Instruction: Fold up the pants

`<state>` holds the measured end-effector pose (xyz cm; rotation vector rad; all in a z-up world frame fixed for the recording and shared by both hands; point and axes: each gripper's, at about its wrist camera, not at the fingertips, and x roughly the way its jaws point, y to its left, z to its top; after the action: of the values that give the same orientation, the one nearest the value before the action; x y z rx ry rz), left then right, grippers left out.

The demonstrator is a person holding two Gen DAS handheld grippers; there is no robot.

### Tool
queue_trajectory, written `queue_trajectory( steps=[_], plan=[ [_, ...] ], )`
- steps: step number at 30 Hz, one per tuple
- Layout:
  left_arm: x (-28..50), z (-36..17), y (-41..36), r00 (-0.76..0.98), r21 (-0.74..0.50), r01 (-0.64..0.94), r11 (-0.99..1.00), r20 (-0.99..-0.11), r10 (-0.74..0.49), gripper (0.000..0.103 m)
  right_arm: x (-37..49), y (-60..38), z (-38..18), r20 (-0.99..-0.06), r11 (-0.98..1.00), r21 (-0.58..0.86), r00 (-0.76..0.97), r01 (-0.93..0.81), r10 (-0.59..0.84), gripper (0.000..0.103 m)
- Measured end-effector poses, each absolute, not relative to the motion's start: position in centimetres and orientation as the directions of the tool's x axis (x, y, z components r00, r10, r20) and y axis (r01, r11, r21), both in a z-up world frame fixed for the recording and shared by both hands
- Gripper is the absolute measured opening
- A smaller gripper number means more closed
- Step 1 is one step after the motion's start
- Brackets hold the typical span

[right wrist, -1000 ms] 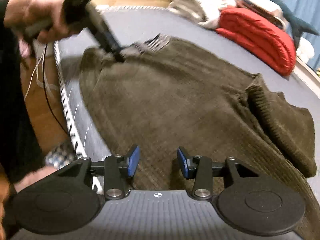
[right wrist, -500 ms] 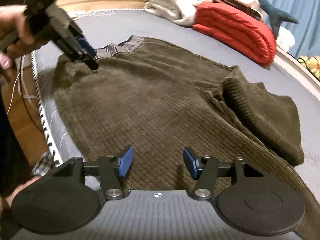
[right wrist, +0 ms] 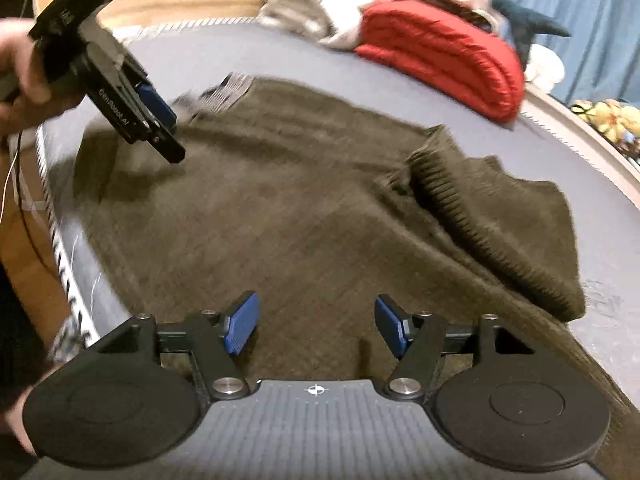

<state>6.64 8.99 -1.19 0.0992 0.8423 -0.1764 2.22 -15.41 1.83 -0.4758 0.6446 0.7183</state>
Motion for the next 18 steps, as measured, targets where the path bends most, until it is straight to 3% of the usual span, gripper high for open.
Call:
queue_trajectory(
  steps=[10,13,15,18],
  plan=[
    [10.5,1.8,5.1,0.751,-0.075,0.114,0.991,-0.646,-0.135,0.070,6.2,-19.5,5.1,-0.511,0.876,-0.026,0.760,-0.481,0.402,0.066],
    [12.2,2.4,4.1,0.768,-0.123,0.116,0.986,-0.618,-0.168,0.040,7.8,-21.7,5.9,-0.468,0.927,0.055,0.810,-0.371,0.352,0.058],
    [13.6,2.5,3.1,0.773,-0.131,0.113,0.985,-0.611,-0.170,0.018,9.0,-23.2,6.3,-0.446,0.949,0.105,0.839,-0.299,0.313,0.041],
    [15.4,2.0,1.8,0.764,-0.150,0.111,0.982,-0.620,-0.181,0.014,10.8,-25.1,6.5,-0.423,0.968,0.143,0.872,-0.205,0.247,0.034]
  ],
)
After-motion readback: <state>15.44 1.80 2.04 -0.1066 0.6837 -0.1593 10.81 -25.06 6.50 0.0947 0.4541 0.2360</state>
